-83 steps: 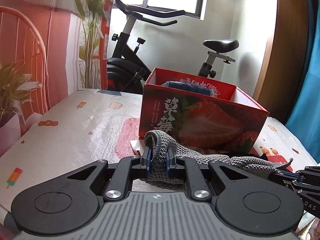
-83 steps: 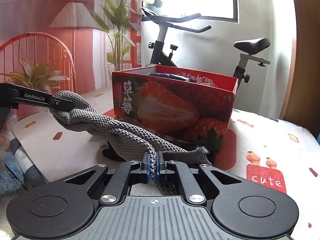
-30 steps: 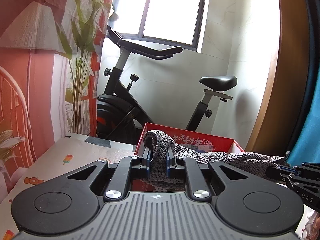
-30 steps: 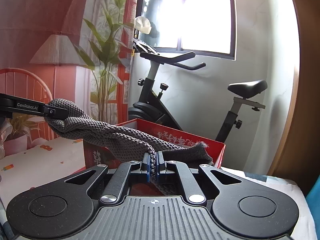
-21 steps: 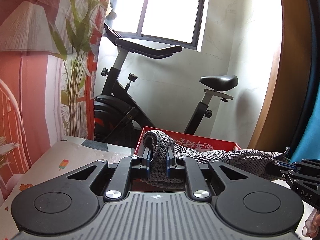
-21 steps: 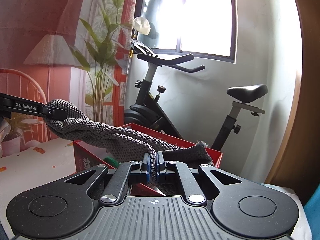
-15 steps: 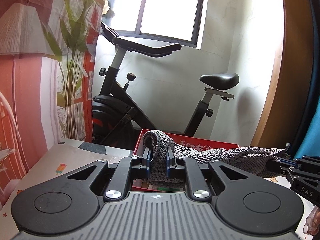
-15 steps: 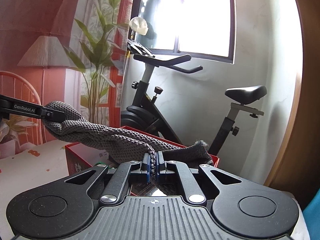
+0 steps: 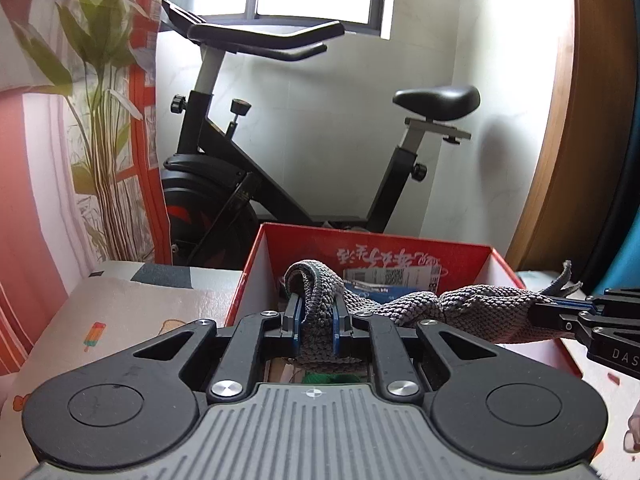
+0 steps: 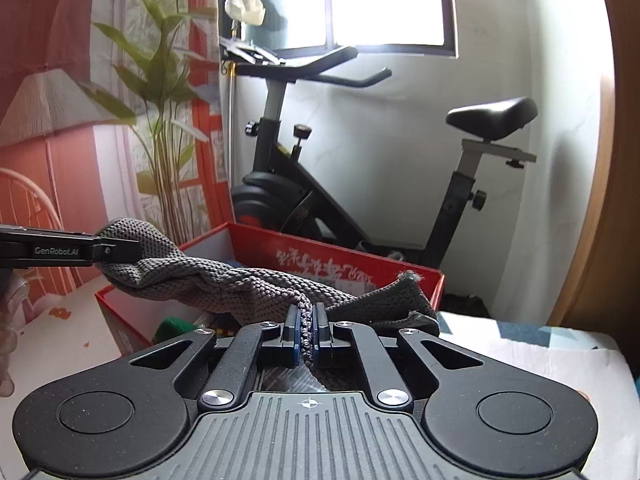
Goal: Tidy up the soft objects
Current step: 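Carry the grey cloth with the left gripper over the red box and lower it, then open both grippers to drop the grey knit cloth into the red box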
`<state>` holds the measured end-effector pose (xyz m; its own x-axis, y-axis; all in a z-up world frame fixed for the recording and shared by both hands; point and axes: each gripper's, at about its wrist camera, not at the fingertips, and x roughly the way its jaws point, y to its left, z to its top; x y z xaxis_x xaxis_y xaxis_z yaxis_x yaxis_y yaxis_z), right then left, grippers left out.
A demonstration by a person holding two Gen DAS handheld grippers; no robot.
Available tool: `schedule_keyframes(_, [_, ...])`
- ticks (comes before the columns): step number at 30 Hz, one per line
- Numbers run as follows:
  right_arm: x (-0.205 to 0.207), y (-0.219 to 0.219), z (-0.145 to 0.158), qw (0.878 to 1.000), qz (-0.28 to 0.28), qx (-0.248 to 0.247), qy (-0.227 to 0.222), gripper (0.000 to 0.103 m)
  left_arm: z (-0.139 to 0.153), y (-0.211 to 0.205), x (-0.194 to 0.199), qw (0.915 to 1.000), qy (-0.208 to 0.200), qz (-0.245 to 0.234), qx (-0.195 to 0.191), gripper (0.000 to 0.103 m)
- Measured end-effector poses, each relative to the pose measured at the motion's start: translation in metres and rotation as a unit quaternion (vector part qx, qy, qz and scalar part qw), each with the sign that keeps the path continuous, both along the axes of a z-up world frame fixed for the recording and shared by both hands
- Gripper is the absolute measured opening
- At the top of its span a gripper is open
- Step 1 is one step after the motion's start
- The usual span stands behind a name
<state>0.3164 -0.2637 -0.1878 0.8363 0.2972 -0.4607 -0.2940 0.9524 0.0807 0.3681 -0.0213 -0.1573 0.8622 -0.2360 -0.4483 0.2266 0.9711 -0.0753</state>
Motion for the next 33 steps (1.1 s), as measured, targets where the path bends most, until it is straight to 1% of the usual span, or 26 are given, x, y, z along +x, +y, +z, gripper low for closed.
schedule_keyframes(2, [0.005,0.009,-0.008,1.000,0.015,-0.020,0.015,0.005,-0.009,-0.002,0.008,0.9997,0.018,-0.007,0.014,0.015])
schedule_keyframes(6, [0.017,0.025,-0.019,0.997,0.033,-0.046,0.046,0.005,-0.025,-0.011,0.021,0.9971,0.041,-0.024,0.059,0.015])
schedule_keyframes(10, [0.031,0.032,-0.027,0.996,0.033,-0.044,0.068,0.005,-0.034,-0.016,0.033,0.9938,0.074,-0.032,0.076,0.015])
schedule_keyframes(12, [0.039,0.033,-0.030,0.995,0.034,-0.043,0.079,0.005,-0.035,-0.019,0.037,0.9921,0.085,-0.035,0.086,0.015])
schedule_keyframes(21, [0.060,0.038,-0.047,0.991,0.026,-0.030,0.128,0.005,-0.047,-0.030,0.060,0.9849,0.122,-0.045,0.114,0.015])
schedule_keyframes(27, [0.064,0.039,-0.054,0.990,0.017,-0.027,0.141,0.006,-0.054,-0.032,0.074,0.9828,0.149,-0.041,0.101,0.016])
schedule_keyframes(29, [0.063,0.037,-0.053,0.989,0.013,-0.023,0.144,0.007,-0.054,-0.033,0.075,0.9824,0.149,-0.043,0.105,0.017])
schedule_keyframes(30, [0.063,0.036,-0.052,0.989,0.011,-0.021,0.145,0.010,-0.054,-0.033,0.074,0.9822,0.147,-0.045,0.109,0.020])
schedule_keyframes(32, [0.060,0.034,-0.050,0.989,0.009,-0.020,0.143,0.014,-0.052,-0.034,0.073,0.9819,0.139,-0.051,0.117,0.027])
schedule_keyframes(33, [0.058,0.034,-0.048,0.990,0.010,-0.020,0.141,0.018,-0.050,-0.034,0.072,0.9821,0.135,-0.053,0.119,0.034])
